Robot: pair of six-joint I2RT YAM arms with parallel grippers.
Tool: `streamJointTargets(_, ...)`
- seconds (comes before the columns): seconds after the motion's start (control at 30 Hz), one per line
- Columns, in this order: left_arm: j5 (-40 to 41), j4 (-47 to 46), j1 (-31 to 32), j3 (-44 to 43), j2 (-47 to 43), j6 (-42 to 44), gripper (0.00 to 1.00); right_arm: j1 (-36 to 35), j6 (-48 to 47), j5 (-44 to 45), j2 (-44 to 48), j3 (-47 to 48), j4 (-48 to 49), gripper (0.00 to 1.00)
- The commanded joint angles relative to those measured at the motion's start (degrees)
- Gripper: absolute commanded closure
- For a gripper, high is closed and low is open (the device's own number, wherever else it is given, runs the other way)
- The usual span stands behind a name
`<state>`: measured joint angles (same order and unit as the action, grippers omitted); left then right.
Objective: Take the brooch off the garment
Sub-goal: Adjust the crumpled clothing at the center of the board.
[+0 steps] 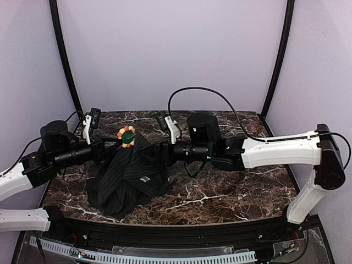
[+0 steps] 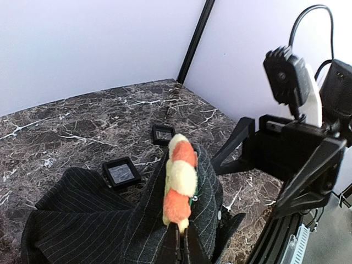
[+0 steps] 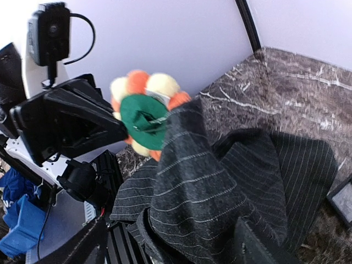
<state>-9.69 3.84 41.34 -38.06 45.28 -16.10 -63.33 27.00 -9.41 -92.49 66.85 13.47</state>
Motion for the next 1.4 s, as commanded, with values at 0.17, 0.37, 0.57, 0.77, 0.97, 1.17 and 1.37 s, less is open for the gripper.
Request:
streamJointTargets(0.17, -2.87, -2.82, -0.47, 1.34, -1.02, -1.87, 0.99, -0.06, -2.68, 0.24, -3.59, 2.45, 0.09, 0.73)
streamJointTargets(0.37, 3.72, -0.23, -0.47, 1.51, -0.35, -2.13, 0.99, -1.45, -2.84, 1.22, -3.14, 3.12, 0.49, 1.0)
streamJointTargets(0.57, 3.37, -2.64, -0.47, 3.25, 0.57, -3.97, 0.99, -3.94, -1.61, -1.23, -7.35, 6.12, 2.05, 1.0)
streamJointTargets(0.77, 1.36, -3.66, -0.47, 4.61, 0.94, -4.77, 0.99, -5.4, -0.92, -2.44, -12.13, 10.99, 2.82, 1.0)
streamJointTargets(0.97, -0.95, -8.73, -0.47, 7.08, 0.66, -7.0, 0.99, -5.42, -0.55, -1.35, -16.16, 15.08, 1.28, 1.0)
streamJointTargets(1.17, -2.33, -10.82, -0.47, 8.02, 0.31, -8.26, 0.99, -5.36, -1.09, -0.8, -15.95, 15.9, 0.28, 0.89)
streamJointTargets(1.37, -0.66, -7.1, -0.56, 6.72, -2.8, -6.79, 0.99, -5.35, -3.16, 0.2, -7.66, 9.71, 0.73, 0.56)
